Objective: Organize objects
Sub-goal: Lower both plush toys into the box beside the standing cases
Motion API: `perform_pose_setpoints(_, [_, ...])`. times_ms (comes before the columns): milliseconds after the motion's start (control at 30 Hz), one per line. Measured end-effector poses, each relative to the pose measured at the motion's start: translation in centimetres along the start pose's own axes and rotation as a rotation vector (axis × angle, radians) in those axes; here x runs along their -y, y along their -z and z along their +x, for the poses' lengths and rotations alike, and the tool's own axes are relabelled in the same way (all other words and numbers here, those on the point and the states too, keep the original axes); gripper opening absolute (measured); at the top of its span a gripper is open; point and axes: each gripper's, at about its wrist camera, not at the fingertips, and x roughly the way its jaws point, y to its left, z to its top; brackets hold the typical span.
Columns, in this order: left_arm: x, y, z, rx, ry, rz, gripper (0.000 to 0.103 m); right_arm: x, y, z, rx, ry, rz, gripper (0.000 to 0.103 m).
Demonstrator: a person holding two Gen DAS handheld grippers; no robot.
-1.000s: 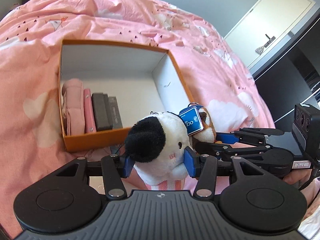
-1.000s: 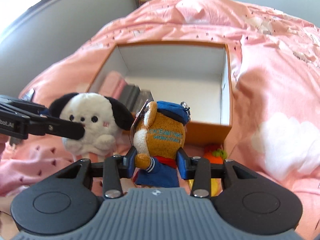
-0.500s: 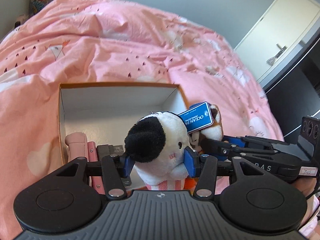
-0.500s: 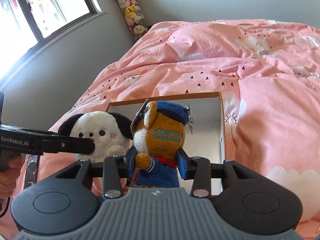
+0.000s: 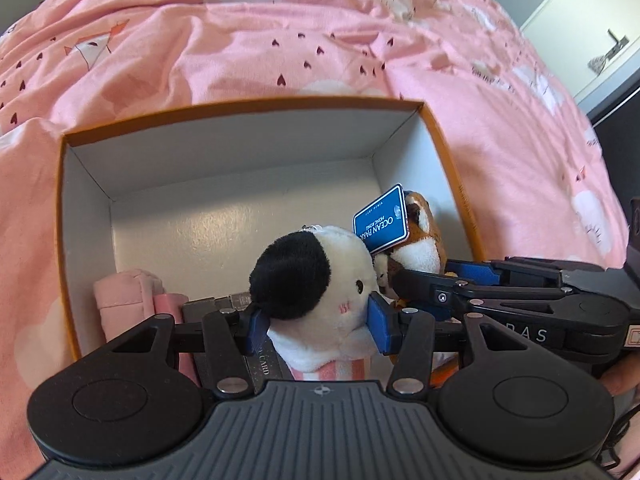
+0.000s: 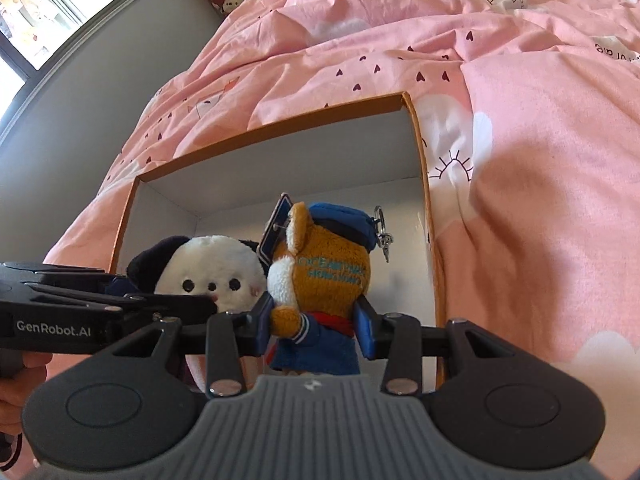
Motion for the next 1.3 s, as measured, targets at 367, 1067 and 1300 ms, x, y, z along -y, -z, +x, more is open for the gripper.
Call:
perform_pose_setpoints(367, [0.5,-0.5,1.5,-0.074,-0.026,0.060,0.063,0.0,-0.6,2.1,-0.107,0.037,-0.049,0.043])
perform_pose_setpoints(1067, [-0.3,-0.1,-0.9,0.075,0.079,0.163,0.051,-2.4,-1.0,5.0,-0.186,0.172,-0.108,0.044])
perform_pose_setpoints(1300, [0.3,0.4,0.2,0.074,0.035,0.216,0.034,-2.7,0.0,7.6,-0.246,0.237,-0.211,0.039])
